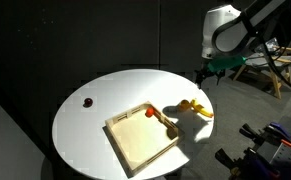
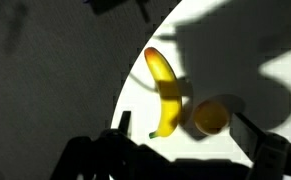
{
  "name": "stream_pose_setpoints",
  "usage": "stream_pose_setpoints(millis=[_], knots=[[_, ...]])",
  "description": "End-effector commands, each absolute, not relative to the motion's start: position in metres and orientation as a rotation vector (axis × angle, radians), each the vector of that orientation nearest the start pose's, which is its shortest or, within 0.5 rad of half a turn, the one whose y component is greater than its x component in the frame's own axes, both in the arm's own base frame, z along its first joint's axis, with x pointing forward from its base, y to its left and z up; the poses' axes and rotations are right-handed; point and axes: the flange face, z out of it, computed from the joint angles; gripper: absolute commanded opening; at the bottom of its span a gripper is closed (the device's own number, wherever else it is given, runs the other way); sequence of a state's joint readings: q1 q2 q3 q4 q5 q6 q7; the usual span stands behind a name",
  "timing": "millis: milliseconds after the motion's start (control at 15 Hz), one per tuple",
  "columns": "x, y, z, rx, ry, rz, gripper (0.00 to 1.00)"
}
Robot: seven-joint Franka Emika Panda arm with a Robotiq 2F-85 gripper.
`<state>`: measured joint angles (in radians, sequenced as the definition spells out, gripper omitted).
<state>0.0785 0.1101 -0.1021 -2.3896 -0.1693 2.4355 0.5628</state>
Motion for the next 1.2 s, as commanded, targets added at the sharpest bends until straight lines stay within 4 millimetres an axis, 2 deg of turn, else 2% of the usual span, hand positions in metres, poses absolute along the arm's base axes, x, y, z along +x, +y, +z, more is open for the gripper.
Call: stream_pose_setpoints(millis=[0, 533, 1133], knots=[[0.503, -0.022, 0.269, -3.135, 0.811, 0.070, 1.00], [0.512, -0.039, 0.253, -3.067, 0.933, 0.106, 1.00], [0.509, -0.047, 0.227, -3.119, 0.798, 0.160, 1.00]])
